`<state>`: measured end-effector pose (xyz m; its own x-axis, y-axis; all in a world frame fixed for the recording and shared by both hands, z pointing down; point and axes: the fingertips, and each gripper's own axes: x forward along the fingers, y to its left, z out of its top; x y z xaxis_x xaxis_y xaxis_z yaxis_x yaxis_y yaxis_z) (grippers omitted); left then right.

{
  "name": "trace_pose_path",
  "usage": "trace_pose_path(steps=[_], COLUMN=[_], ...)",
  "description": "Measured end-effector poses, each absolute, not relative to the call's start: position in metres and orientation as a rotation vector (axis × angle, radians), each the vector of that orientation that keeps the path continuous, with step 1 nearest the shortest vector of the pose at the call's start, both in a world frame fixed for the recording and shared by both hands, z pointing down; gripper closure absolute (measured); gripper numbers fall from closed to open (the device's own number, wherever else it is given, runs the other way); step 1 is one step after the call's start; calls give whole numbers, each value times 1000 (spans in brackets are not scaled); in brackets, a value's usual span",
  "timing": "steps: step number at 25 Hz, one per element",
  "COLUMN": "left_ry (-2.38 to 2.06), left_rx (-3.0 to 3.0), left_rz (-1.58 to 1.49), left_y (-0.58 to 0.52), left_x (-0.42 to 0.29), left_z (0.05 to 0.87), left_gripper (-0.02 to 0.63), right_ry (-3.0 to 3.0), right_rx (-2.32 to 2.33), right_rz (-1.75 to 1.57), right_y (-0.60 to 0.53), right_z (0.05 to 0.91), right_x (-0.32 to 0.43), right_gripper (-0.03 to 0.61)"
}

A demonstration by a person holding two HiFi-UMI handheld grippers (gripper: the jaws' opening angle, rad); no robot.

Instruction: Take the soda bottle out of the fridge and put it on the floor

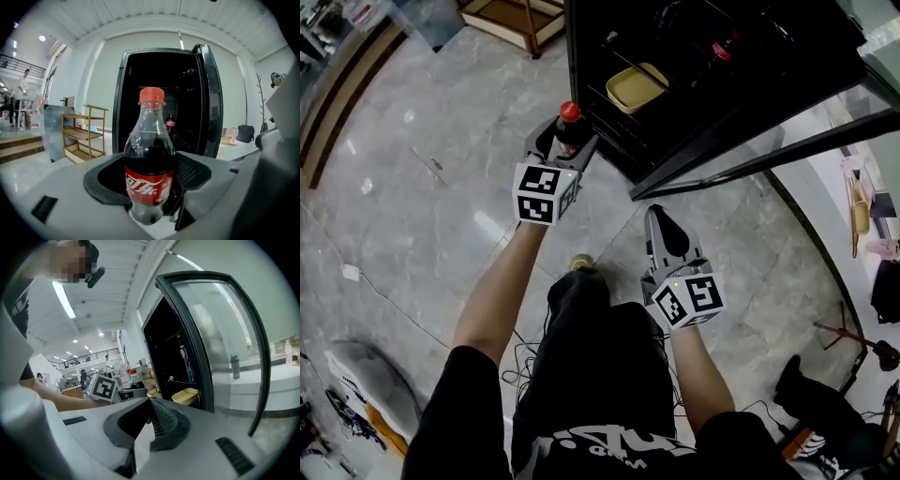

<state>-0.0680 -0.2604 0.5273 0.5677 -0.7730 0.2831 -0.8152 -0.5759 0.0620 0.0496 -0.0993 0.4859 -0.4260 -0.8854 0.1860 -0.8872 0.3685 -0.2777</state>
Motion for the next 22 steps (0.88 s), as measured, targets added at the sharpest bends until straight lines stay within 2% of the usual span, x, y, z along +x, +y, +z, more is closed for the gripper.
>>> trace_pose_path(steps=[22], left_ry=[-1360], left_rx=[2642], left_rz=[310], left_y=[-256], left_x=[-85], left_z=[795], left_gripper=[302], right_ry=[-2636], right_rx=[1643], right_rz=[394], right_y=[-128], right_z=[753], right_x=[45], right_gripper=[555])
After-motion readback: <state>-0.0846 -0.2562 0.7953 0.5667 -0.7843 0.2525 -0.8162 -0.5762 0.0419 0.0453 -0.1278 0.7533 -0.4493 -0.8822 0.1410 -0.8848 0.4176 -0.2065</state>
